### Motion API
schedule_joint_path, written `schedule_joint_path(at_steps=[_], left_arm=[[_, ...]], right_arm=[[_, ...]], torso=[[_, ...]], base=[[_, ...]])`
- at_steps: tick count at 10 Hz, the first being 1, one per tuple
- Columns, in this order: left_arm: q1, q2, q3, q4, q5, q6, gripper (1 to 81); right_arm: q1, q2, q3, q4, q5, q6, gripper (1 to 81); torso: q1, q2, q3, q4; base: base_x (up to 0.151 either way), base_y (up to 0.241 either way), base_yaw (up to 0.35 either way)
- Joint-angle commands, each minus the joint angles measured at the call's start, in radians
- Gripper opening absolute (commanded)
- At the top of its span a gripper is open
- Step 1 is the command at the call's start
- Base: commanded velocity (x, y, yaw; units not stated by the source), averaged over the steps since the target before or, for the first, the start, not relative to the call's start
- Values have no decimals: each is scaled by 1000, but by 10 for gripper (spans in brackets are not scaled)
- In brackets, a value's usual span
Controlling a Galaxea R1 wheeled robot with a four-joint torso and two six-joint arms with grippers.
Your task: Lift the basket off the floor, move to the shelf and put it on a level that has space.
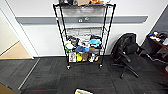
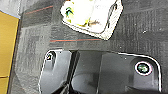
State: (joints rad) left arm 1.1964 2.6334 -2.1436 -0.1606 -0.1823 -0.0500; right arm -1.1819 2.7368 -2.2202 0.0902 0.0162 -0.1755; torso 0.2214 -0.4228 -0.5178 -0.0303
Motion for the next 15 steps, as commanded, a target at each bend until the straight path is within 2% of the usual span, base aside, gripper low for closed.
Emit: schedule_joint_path(at_steps=[1,3,5,8,12,14,15], left_arm=[[-68,-15,-45,-42,86,1,811],[-89,-5,-104,-59,119,-1,811],[-109,-9,-118,-60,123,-1,811],[-154,-7,-167,-65,165,-1,811],[-209,-18,-188,-77,199,-1,811],[-244,-38,-165,-66,279,4,811],[-249,-59,-108,-60,291,13,811]], right_arm=[[69,8,-10,14,-58,-1,811],[83,22,-25,14,-67,-1,811],[93,46,-47,14,-68,1,811],[113,83,-97,14,-73,1,811],[136,82,-96,31,-90,1,811],[121,77,-99,33,-88,1,811],[118,71,-94,34,-88,1,811]], torso=[[63,-98,-91,0],[108,-168,-156,0],[150,-233,-124,0],[203,-316,-149,0],[289,-452,-149,0],[332,-520,-150,0],[352,-553,-150,0]], base=[[0,0,0],[0,0,0],[0,0,0],[0,0,0],[0,0,0],[0,0,0],[0,0,0]])
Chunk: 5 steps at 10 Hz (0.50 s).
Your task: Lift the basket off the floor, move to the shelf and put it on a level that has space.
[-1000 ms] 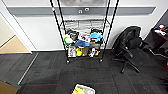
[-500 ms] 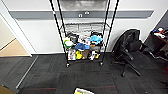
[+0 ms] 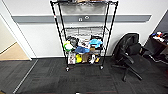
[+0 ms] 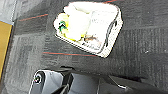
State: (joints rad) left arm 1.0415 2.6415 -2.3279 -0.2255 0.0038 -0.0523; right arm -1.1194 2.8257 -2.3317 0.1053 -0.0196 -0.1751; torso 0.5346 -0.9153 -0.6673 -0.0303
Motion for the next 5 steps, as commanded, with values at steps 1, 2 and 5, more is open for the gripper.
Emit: schedule_joint_path(at_steps=[1,2,5], left_arm=[[-96,-92,143,12,105,17,811],[-102,-103,162,12,105,17,811],[-117,-110,153,12,105,17,811]], right_arm=[[54,-18,19,20,-53,0,811],[54,-18,19,20,-53,0,811],[51,-10,20,19,-53,0,811]], torso=[[60,-93,0,0],[82,-128,0,0],[149,-235,-21,0]], base=[[0,0,0],[0,0,0],[0,0,0]])
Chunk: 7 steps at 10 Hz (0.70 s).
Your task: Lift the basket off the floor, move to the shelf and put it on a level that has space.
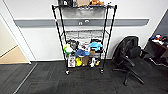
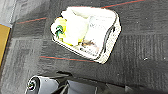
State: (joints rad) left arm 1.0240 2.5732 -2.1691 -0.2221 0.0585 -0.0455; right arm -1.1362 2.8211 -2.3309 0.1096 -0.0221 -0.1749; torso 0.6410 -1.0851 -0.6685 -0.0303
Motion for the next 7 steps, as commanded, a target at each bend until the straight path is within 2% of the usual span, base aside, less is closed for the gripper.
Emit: schedule_joint_path(at_steps=[1,3,7], left_arm=[[-103,-34,-18,7,50,10,811],[-110,-17,-47,4,50,10,811],[-149,1,-55,-13,52,9,811]], right_arm=[[68,-3,16,15,-50,0,811],[68,5,13,22,-52,0,811],[91,31,4,22,-52,5,811]], torso=[[62,-96,-93,0],[96,-154,-123,0],[180,-285,-245,0]], base=[[0,0,0],[0,0,0],[0,0,0]])
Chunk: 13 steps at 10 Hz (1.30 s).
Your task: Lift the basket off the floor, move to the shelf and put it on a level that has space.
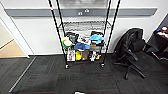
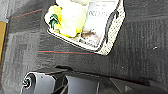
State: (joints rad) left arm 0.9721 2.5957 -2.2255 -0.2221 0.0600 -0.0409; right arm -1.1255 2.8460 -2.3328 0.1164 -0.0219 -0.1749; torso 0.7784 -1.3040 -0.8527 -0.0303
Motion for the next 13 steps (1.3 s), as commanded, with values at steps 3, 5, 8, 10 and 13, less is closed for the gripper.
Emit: schedule_joint_path(at_steps=[3,5,8,10,13], left_arm=[[-109,-5,-22,-14,50,1,811],[-109,12,-59,-11,50,3,811],[-134,18,-69,-8,52,2,811],[-152,26,-82,-5,58,1,811],[-175,61,-147,1,84,3,811]], right_arm=[[101,37,-32,14,-53,5,811],[127,51,-51,14,-69,6,811],[147,57,-63,35,-113,8,811],[147,57,-66,42,-112,8,811],[147,58,-66,51,-113,8,811]], torso=[[106,-164,-153,0],[149,-231,-146,0],[202,-314,-174,0],[242,-378,-177,0],[309,-483,-178,0]], base=[[0,0,0],[0,0,0],[0,0,0],[0,0,0],[0,0,0]])
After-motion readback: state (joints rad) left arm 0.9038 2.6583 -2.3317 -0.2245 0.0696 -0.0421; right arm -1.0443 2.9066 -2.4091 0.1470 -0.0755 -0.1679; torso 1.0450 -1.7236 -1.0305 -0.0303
